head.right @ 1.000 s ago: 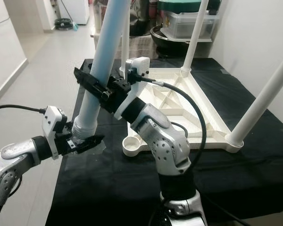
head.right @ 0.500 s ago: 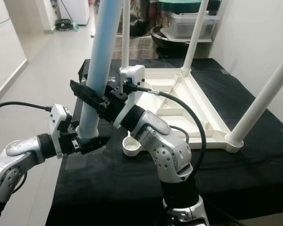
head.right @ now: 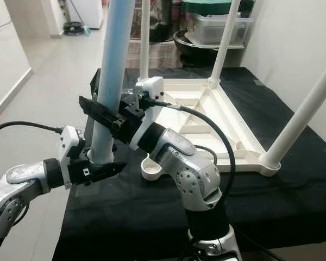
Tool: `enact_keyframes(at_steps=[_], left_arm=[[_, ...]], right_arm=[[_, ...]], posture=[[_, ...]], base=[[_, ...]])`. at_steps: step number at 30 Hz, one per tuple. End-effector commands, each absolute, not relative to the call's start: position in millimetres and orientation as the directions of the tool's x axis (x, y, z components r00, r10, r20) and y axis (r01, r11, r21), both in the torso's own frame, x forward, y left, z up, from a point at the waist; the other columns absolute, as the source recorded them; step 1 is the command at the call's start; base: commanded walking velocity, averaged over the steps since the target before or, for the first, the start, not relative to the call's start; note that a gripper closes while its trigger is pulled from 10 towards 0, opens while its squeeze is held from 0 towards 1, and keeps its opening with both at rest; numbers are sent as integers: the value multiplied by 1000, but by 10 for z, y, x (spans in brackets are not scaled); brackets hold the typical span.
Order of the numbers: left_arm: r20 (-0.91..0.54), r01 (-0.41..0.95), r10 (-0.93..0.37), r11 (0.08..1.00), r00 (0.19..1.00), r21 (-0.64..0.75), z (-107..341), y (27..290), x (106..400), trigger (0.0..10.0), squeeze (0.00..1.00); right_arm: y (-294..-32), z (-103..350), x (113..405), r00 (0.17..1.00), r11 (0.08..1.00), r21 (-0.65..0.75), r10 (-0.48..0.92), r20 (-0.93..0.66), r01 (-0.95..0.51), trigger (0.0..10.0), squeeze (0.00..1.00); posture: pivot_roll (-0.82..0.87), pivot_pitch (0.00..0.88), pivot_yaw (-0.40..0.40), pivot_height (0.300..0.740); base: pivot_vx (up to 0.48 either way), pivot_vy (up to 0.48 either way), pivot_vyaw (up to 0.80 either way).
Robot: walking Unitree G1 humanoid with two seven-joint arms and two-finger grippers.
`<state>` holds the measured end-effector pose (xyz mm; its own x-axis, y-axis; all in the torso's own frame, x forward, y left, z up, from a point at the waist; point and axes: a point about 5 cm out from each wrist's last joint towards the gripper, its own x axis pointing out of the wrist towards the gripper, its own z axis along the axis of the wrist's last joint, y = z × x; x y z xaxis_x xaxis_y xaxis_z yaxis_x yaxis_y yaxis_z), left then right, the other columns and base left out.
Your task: Building children table
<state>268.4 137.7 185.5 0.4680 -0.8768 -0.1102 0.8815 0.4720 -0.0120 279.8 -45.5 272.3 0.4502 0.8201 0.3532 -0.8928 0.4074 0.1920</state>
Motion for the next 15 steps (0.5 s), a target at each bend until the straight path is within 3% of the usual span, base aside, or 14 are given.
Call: enact_keyframes(at_steps=[1, 2, 5, 8, 10, 11, 13, 14, 15], left_arm=[[-134, 905, -898, 426, 419, -27, 1826, 1352, 2630, 0, 0], [-135, 910, -903, 413, 407, -23, 1838, 1357, 2621, 0, 0], [-140, 916, -908, 400, 394, -18, 1846, 1365, 2611, 0, 0], [-177, 947, -933, 321, 314, -11, 1864, 1389, 2522, 0, 0], [-189, 952, -935, 307, 301, -2, 1865, 1398, 2507, 0, 0], [-195, 952, -934, 306, 300, 3, 1866, 1410, 2507, 0, 0], [-199, 952, -933, 306, 301, 4, 1870, 1425, 2510, 0, 0], [-208, 953, -931, 304, 299, 7, 1870, 1441, 2510, 0, 0], [-208, 953, -931, 304, 299, 7, 1870, 1441, 2510, 0, 0]], right_arm=[[-427, 2796, 2751, 389, 327, 217, 838, 383, -920, 10000, 0], [-451, 2802, 2732, 363, 288, 236, 842, 399, -928, 10000, 1000], [-473, 2803, 2736, 354, 274, 243, 843, 404, -930, 10000, 1000], [-519, 2790, 2743, 292, 204, 254, 878, 379, -945, 10000, 1000], [-525, 2782, 2734, 267, 180, 255, 891, 367, -950, 10000, 1000], [-526, 2772, 2725, 251, 163, 261, 900, 356, -951, 10000, 847], [-524, 2756, 2714, 239, 148, 269, 908, 344, -952, 10000, 847], [-515, 2728, 2690, 222, 137, 264, 919, 327, -955, 10000, 0], [-515, 2728, 2690, 222, 137, 264, 919, 327, -955, 10000, 0]], posture=[[71, 0, -37, 740], [71, 0, -37, 740], [71, 0, -38, 740], [73, 0, -41, 740], [74, 0, -42, 740], [76, 0, -43, 740], [78, 0, -46, 740], [79, 0, -48, 740], [79, 0, -48, 740]], base=[[0, 0, 0], [0, 0, 0], [0, 0, 0], [0, 0, 0], [0, 0, 0], [0, 0, 0], [0, 0, 0], [0, 0, 0], [0, 0, 0]])
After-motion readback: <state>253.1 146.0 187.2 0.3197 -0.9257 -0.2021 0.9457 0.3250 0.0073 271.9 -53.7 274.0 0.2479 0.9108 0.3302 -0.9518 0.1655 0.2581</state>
